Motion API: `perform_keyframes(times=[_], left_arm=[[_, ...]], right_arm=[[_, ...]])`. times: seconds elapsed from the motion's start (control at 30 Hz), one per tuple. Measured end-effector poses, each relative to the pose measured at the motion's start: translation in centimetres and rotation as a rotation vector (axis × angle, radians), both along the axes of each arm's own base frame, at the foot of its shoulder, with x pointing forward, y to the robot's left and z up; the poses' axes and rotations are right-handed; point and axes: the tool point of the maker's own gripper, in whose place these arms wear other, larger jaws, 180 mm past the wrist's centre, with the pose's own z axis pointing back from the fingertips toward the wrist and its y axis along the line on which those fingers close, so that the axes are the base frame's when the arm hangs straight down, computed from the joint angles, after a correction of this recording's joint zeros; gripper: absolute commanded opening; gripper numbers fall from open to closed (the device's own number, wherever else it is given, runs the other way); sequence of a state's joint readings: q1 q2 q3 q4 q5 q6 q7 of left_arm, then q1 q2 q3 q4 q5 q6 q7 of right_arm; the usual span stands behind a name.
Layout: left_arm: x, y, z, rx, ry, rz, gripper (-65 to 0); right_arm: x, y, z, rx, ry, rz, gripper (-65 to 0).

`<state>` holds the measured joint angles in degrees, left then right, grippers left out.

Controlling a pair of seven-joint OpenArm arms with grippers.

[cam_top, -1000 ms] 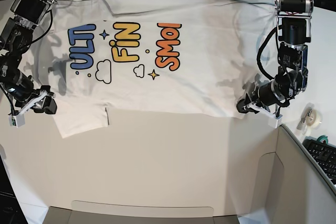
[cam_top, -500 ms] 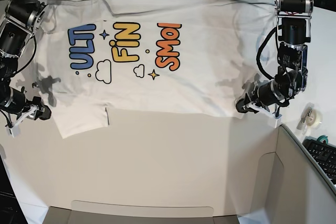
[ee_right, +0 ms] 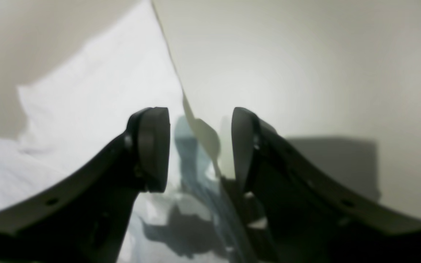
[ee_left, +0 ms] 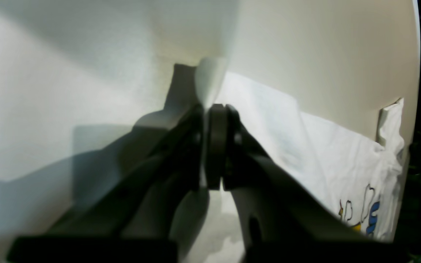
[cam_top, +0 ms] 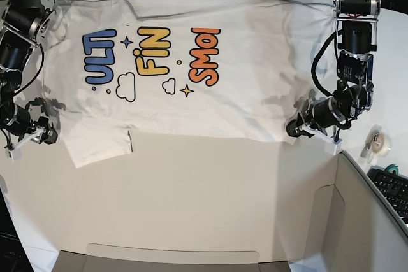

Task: Layout the t-shirt on the table in an organized manner, then fold the t-shirt properly
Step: 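Lower both grippers onto the hem corners and pinch the fabric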

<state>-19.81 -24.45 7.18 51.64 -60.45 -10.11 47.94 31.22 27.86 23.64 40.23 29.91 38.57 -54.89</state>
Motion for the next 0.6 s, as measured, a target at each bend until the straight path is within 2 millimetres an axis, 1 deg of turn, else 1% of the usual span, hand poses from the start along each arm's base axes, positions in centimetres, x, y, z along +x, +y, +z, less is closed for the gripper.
perform_keyframes(times=[0.07, 0.13, 0.27, 0.53, 0.57, 0.6], left_arm=[[0.0, 0.0, 0.0, 0.001, 0.002, -0.002, -64.9], [-0.1, 0.0, -0.1, 0.0, 0.003, 0.0, -64.9], [-0.1, 0.0, -0.1, -0.003, 0.003, 0.0, -64.9], [-0.1, 0.0, -0.1, -0.003, 0.002, 0.001, -64.9], [-0.1, 0.0, -0.1, -0.003, 0.002, 0.001, -64.9], [-0.1, 0.0, -0.1, -0.003, 0.002, 0.0, -64.9]], right_arm=[[0.1, 1.0, -0.6, 0.041, -0.011, -0.005, -39.2], [0.3, 1.5, -0.7, 0.041, -0.01, 0.004, -39.2], [0.8, 3.2, -0.9, 0.079, -0.024, 0.015, -39.2], [1.3, 4.9, -1.2, 0.11, -0.036, 0.026, -39.4], [1.4, 5.1, -1.2, 0.115, -0.039, 0.027, -39.9], [1.5, 5.3, -1.1, 0.118, -0.041, 0.029, -43.0]])
